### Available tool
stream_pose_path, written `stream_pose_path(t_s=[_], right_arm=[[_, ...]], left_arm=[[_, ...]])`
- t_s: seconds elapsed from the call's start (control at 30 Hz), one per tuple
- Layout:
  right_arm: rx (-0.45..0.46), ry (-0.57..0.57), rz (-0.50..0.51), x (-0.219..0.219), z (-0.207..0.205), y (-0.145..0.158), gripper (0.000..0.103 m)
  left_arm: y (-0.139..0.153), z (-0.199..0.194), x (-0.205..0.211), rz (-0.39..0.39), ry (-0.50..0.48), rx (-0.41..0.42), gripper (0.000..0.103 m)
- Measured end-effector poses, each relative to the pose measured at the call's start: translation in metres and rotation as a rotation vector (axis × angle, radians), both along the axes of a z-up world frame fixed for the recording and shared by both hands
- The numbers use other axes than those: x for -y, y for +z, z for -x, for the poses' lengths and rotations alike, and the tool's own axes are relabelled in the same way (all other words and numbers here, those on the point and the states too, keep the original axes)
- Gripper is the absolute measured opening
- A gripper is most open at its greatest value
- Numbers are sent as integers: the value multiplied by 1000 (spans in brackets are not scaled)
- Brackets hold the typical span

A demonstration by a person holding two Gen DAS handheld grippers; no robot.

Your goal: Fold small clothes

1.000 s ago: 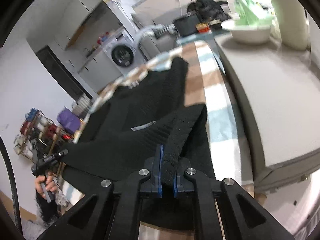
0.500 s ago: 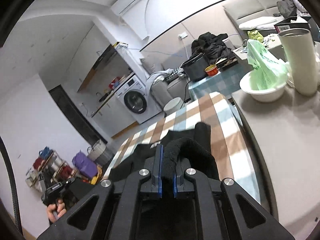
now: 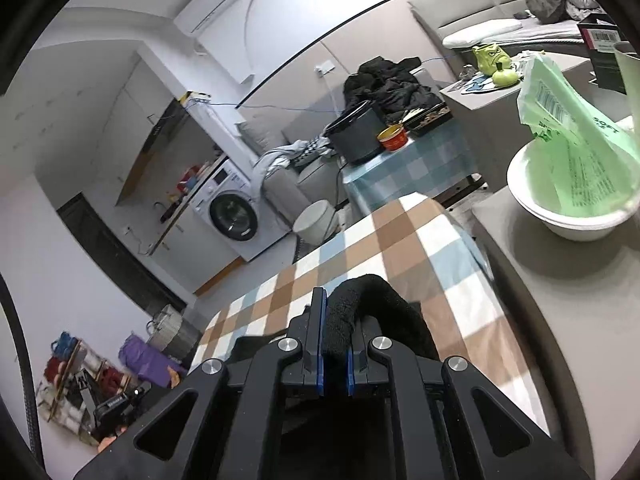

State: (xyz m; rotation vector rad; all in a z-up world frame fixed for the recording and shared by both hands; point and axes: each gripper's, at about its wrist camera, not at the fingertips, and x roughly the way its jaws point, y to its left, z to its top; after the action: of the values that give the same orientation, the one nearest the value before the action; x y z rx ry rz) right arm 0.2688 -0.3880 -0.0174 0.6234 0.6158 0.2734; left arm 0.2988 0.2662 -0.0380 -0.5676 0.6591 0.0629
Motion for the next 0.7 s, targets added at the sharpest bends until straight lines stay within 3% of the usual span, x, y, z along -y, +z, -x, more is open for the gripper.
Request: stream_pose_path(t_s=[0.2, 0.23, 0.33, 0.37, 0.4, 0.43, 0.6, 0.7], right_arm=[[-102, -22, 22, -4, -34, -29, 8], [-135, -17, 26, -4, -40, -37, 12], [-260, 44, 90, -8, -51, -56, 19], [-272, 54, 107, -8, -49, -60, 22], [-279, 64, 127, -8, -45, -63, 33], [-288, 67, 150, -6, -39, -65, 42], [-325, 112, 268, 2, 0, -68, 48], [-360, 176, 322, 5, 30, -73, 51]], left_arm=[[-45, -36, -6, 4, -1, -144, 6], [-50, -36, -6, -4, 2, -162, 8], [-56, -31, -4, -47, 4, -201, 21], [-55, -25, -3, -78, 20, -212, 31], [-53, -18, -3, -104, 35, -215, 40], [-51, -8, -4, -119, 48, -213, 43], [-51, 54, -5, -50, 34, -220, 53], [-54, 89, 15, -95, -17, -241, 57]])
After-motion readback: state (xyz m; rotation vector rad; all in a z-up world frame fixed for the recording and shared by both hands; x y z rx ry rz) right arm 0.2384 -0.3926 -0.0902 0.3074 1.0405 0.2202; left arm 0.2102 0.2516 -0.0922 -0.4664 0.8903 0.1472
